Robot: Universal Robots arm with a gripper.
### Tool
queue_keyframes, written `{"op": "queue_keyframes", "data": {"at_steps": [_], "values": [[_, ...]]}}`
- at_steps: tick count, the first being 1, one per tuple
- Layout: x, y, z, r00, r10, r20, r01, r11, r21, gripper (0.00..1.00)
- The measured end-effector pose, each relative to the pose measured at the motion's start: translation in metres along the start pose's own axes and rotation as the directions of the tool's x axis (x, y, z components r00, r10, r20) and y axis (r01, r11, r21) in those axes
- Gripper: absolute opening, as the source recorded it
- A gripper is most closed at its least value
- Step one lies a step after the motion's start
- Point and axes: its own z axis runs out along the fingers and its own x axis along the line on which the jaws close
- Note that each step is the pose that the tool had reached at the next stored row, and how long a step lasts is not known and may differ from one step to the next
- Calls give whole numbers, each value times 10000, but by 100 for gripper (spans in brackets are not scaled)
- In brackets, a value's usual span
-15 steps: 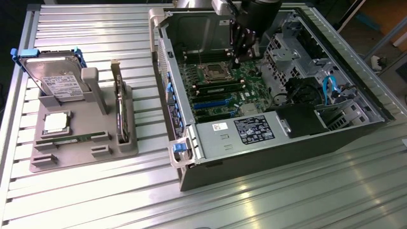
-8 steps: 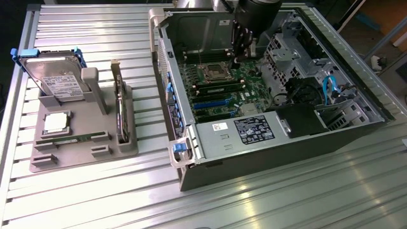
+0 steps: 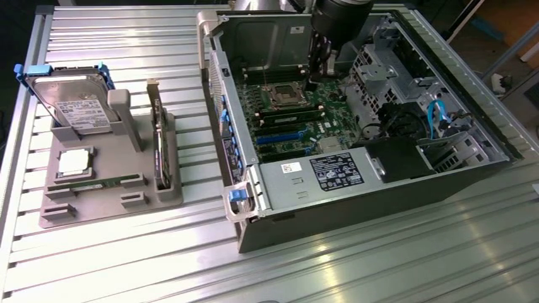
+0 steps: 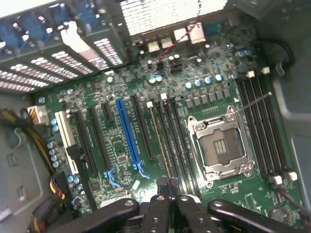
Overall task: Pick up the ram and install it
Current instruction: 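Press down the ram until it locks into place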
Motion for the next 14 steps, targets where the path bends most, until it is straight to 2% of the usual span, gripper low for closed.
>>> {"op": "queue_keyframes", "data": {"at_steps": [4,7,11,14], "values": [[0,0,1,9974,719,4,-719,9974,-12,11],[0,0,2,9916,1290,5,-1290,9916,-22,11],[0,0,4,9774,2116,7,-2116,9774,-37,11],[0,0,6,9625,2713,8,-2713,9625,-48,11]]}}
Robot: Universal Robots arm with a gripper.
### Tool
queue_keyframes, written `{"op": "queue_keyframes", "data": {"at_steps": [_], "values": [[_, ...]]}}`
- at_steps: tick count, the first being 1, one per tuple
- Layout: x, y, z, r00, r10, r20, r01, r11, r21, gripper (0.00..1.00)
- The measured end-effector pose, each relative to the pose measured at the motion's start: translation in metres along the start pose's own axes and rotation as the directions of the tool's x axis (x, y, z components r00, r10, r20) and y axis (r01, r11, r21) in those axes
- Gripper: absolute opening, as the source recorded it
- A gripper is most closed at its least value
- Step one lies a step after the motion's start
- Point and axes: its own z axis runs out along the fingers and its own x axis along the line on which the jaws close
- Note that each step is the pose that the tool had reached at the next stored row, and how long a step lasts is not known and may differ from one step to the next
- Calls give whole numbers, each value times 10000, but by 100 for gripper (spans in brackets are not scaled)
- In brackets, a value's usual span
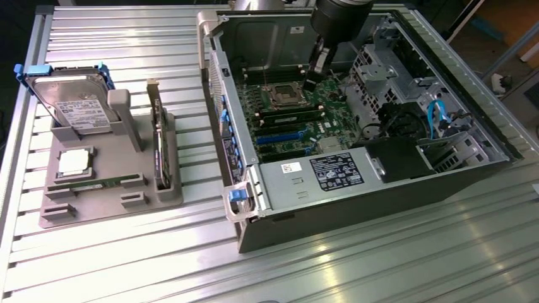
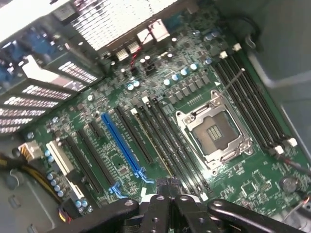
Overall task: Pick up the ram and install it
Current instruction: 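Press down the ram until it locks into place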
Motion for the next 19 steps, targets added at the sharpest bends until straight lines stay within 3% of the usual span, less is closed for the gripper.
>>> {"op": "queue_keyframes", "data": {"at_steps": [6,14,19], "values": [[0,0,2,9940,1094,5,-1094,9940,-18,11],[0,0,4,9628,2701,9,-2701,9628,-47,11],[0,0,6,9334,3588,9,-3588,9334,-64,11]]}}
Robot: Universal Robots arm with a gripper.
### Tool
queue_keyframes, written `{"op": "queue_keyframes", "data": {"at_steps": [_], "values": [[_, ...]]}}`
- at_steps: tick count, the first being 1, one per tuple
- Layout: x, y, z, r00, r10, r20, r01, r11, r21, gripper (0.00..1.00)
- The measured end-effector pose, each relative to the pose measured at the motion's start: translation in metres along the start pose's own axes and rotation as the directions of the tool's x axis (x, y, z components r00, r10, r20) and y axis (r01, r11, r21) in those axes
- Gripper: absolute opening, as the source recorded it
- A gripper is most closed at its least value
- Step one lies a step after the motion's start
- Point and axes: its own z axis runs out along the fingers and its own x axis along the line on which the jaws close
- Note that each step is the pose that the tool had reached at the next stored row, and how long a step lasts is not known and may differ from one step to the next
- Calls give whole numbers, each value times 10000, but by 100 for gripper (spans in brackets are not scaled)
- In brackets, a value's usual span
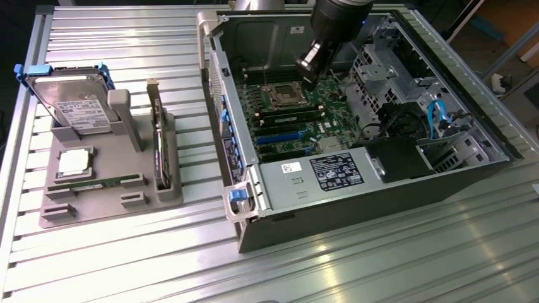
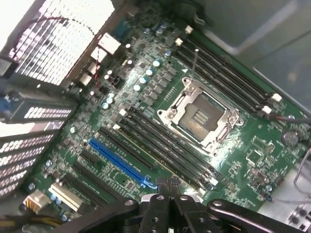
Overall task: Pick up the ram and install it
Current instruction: 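Press down the ram until it locks into place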
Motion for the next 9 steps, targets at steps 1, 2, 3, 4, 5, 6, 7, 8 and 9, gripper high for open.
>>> {"op": "queue_keyframes", "data": {"at_steps": [1,2,3,4,5,6,7,8,9], "values": [[0,0,0,9997,262,1,-262,9997,-4,11],[0,0,1,9988,481,3,-481,9988,-8,11],[0,0,1,9978,659,3,-659,9978,-11,11],[0,0,2,9960,893,4,-893,9960,-15,11],[0,0,2,9944,1057,4,-1057,9944,-18,11],[0,0,2,9921,1256,5,-1256,9921,-21,11],[0,0,3,9897,1430,6,-1430,9897,-24,11],[0,0,3,9864,1644,6,-1644,9864,-28,11],[0,0,3,9832,1826,7,-1826,9832,-31,11]]}}
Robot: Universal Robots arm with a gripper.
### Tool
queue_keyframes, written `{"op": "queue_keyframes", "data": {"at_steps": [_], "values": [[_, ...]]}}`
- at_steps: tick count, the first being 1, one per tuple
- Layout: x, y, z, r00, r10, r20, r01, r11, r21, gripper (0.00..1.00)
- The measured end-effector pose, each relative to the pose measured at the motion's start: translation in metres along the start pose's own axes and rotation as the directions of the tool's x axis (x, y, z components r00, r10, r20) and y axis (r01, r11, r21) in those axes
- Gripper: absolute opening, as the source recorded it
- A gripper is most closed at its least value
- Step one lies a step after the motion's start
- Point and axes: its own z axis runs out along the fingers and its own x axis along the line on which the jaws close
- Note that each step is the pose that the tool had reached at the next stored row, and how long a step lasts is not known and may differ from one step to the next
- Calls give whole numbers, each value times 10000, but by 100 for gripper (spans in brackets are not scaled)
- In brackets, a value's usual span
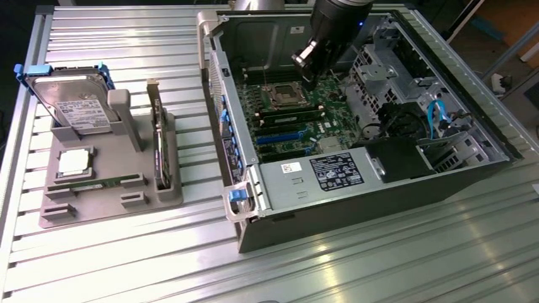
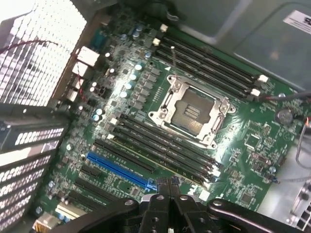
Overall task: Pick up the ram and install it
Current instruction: 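Press down the ram until it locks into place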
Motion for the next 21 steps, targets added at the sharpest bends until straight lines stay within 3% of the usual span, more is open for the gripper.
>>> {"op": "queue_keyframes", "data": {"at_steps": [5,10,14,18,19,20,21], "values": [[0,0,2,9958,915,5,-915,9958,-16,11],[0,0,5,9816,1907,7,-1907,9816,-33,11],[0,0,6,9641,2655,9,-2655,9641,-46,11],[0,0,8,9422,3351,9,-3351,9422,-60,11],[0,0,9,9291,3699,9,-3699,9291,-66,11],[0,0,9,9251,3798,8,-3797,9251,-68,11],[0,0,9,9251,3798,8,-3798,9251,-68,11]]}}
